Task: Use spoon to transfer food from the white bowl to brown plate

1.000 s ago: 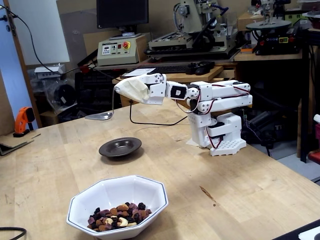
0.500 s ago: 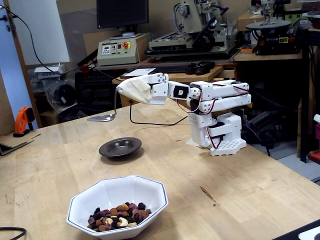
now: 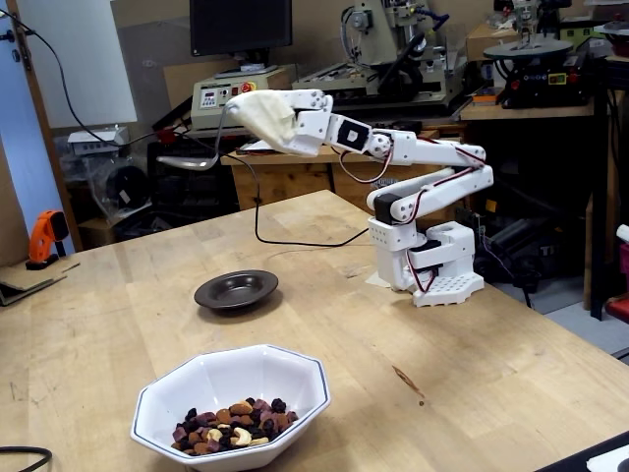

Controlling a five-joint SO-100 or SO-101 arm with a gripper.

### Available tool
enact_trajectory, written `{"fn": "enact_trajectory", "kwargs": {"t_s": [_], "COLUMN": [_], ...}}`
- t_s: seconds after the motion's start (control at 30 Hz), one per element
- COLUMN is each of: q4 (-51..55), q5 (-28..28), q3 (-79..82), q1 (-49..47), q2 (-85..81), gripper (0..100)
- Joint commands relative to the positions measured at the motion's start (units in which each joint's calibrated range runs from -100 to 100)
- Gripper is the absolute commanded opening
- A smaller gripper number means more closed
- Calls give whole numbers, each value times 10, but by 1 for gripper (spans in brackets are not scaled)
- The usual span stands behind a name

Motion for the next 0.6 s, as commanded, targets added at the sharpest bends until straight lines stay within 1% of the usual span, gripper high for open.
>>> {"fn": "enact_trajectory", "kwargs": {"t_s": [0.0,0.17,0.33,0.43,0.57], "q4": [-15,-16,-23,-61,-131], "q5": [-1,-1,-1,-1,2], "q3": [-84,-162,-202,-194,-145], "q1": [-5,-5,-6,-6,-16], "q2": [71,156,202,224,267], "gripper": [4,4,4,4,4]}}
